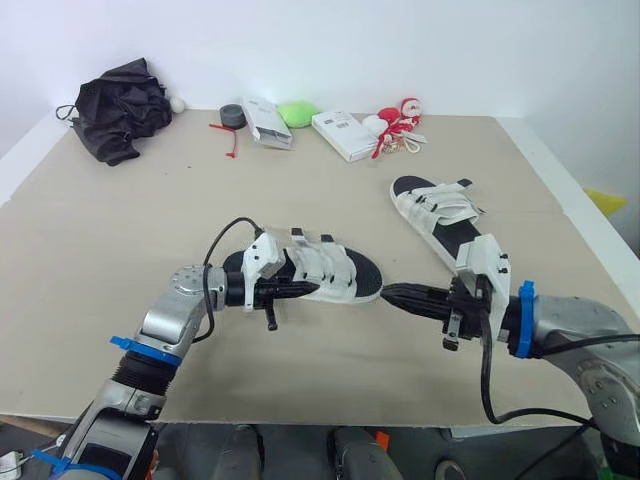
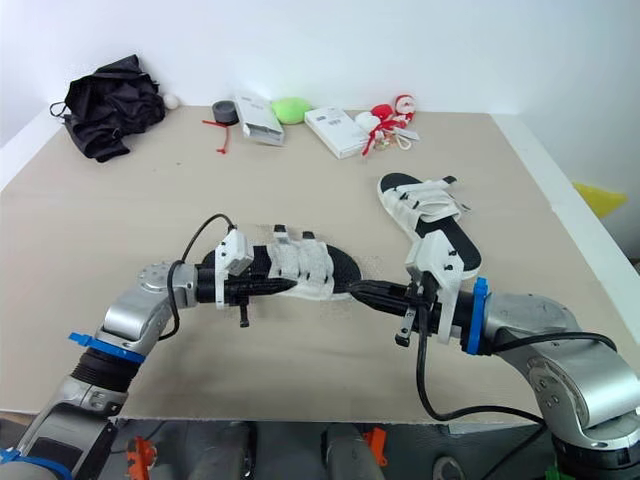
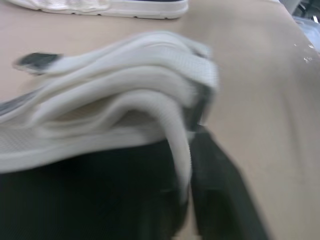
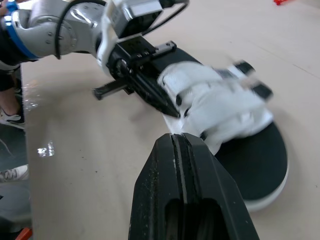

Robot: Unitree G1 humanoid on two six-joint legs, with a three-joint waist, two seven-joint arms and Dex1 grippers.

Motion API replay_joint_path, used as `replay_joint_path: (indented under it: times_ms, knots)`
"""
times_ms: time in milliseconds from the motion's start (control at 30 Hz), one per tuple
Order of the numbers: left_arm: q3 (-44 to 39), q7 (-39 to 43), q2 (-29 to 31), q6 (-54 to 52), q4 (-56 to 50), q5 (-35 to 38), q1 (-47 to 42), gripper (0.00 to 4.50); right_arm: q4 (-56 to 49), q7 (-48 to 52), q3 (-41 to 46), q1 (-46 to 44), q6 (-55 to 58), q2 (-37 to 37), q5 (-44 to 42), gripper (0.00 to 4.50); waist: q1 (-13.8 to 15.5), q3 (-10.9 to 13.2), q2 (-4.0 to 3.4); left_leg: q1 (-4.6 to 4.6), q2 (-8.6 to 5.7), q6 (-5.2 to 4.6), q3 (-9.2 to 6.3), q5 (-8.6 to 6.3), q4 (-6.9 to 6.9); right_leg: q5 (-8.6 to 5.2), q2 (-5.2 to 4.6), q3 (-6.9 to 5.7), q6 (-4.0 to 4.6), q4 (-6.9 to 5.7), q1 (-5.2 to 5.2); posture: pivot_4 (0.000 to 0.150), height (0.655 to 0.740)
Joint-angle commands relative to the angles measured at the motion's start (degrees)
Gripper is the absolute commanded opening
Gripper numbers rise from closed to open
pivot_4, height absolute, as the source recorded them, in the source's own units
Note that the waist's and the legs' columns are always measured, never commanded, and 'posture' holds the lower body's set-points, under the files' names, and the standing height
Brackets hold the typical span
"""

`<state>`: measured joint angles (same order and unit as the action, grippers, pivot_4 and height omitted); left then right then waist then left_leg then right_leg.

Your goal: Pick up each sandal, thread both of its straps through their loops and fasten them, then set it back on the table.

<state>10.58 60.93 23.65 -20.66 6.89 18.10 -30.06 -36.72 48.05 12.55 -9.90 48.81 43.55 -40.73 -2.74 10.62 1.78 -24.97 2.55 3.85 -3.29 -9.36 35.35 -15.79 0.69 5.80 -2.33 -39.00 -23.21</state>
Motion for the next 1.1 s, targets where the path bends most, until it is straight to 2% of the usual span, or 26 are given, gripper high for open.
replay_joint_path:
  times_ms: [33, 200, 267, 500, 633, 667, 800, 833, 867, 933, 1100]
  knots:
    - [-4.15, -7.41, -0.8, -3.03, 1.22, -0.33, -0.88, 0.03, 0.29, 0.13, -0.6, -1.36, -2.09, 0.9, -0.07, 0.0, 0.0, 0.0, 0.0, 0.01, 0.0, 0.0, 0.0, 0.0, 0.01, 0.0, 0.0, 0.0, 0.0, -0.01, 0.01, 0.15, 0.738]
    - [-14.1, -33.98, -2.54, -5.03, 12.55, -6.23, -9.34, 0.03, 2.34, -0.39, -4.63, -5.48, -4.15, 0.32, 2.29, 0.0, -0.14, 0.0, 0.01, 0.0, 0.0, -0.12, -0.01, 0.08, 0.1, 0.15, 0.03, 0.01, -0.05, -0.04, 0.0, 0.15, 0.738]
    - [-18.36, -41.45, -2.34, -5.39, 17.51, -5.99, -12.44, 0.03, 4.42, -2.04, -5.93, -7.97, -5.1, -0.97, 3.75, 0.0, -0.21, 0.0, 0.01, 0.03, 0.02, -0.22, 0.0, 0.14, 0.11, 0.28, 0.05, 0.03, -0.04, -0.04, 0.0, 0.15, 0.738]
    - [-24.37, -52.59, -2.46, -4.87, 25.35, -6.58, -16.1, 0.03, 8.13, -2.38, -10.59, -12.47, -7.67, -3.33, 6.8, 0.0, -0.22, 0.01, 0.02, -0.02, 0.01, -0.34, 0.03, 0.25, 0.09, 0.41, 0.06, 0.06, -0.11, -0.02, -0.05, 0.15, 0.738]
    - [-24.19, -52.56, -4.34, -3.28, 25.81, -5.95, -16.74, 1.49, 9.15, -1.56, -11.19, -14.46, -8.87, -4.18, 6.54, 0.0, 0.19, 0.01, 0.03, -0.14, -0.12, -0.29, 0.02, 0.21, 0.06, 0.33, -0.08, 0.06, -0.25, 0.01, -0.06, 0.15, 0.738]
    - [-24.48, -51.91, -4.97, -2.11, 25.52, -5.24, -16.9, 1.62, 9.36, -1.41, -11.24, -15.13, -9.22, -4.41, 6.46, 0.0, 0.19, 0.01, 0.02, -0.14, -0.12, -0.29, 0.01, 0.21, 0.06, 0.33, -0.09, 0.06, -0.25, 0.01, -0.06, 0.15, 0.738]
    - [-24.97, -52.01, -5.6, -1.72, 24.43, -4.83, -16.9, 2.86, 9.53, -1.72, -10.83, -16.92, -9.77, -5.14, 5.93, 0.0, 0.15, 0.01, 0.03, -0.11, -0.11, -0.26, 0.0, 0.26, 0.07, 0.41, -0.07, 0.04, -0.2, 0.0, -0.05, 0.15, 0.738]
    - [-25.16, -52.86, -5.37, -2.44, 24.22, -5.15, -16.67, 3.58, 9.66, -2.04, -10.55, -17.41, -9.93, -5.55, 5.77, 0.0, 0.15, 0.01, 0.02, -0.11, -0.1, -0.16, -0.01, 0.33, 0.07, 0.46, -0.06, 0.04, -0.22, 0.0, -0.06, 0.15, 0.738]
    - [-25.3, -53.47, -5.2, -2.93, 24.06, -5.36, -16.49, 3.58, 9.77, -2.25, -10.36, -17.72, -10.06, -5.83, 5.68, 0.0, 0.15, 0.01, 0.03, -0.11, -0.1, -0.16, -0.01, 0.33, 0.07, 0.46, -0.06, 0.04, -0.22, 0.0, -0.05, 0.15, 0.738]
    - [-25.86, -53.91, -4.73, -5.14, 21.94, -4.83, -15.38, 4.4, 9.98, -3.08, -9.82, -18.34, -10.32, -6.68, 5.39, 0.0, 0.14, 0.01, 0.03, -0.1, -0.1, -0.16, -0.01, 0.33, 0.07, 0.46, -0.06, 0.04, -0.22, 0.0, -0.05, 0.15, 0.738]
    - [-27.22, -55.07, -4.35, -13.47, 9.38, -2.48, -9.01, 4.47, 10.18, -5.31, -7.24, -18.83, -10.7, -9.78, 2.89, 0.0, -0.16, 0.01, 0.03, -0.11, -0.04, -0.15, 0.01, 0.32, 0.04, 0.46, -0.03, 0.08, -0.21, -0.02, -0.08, 0.15, 0.738]
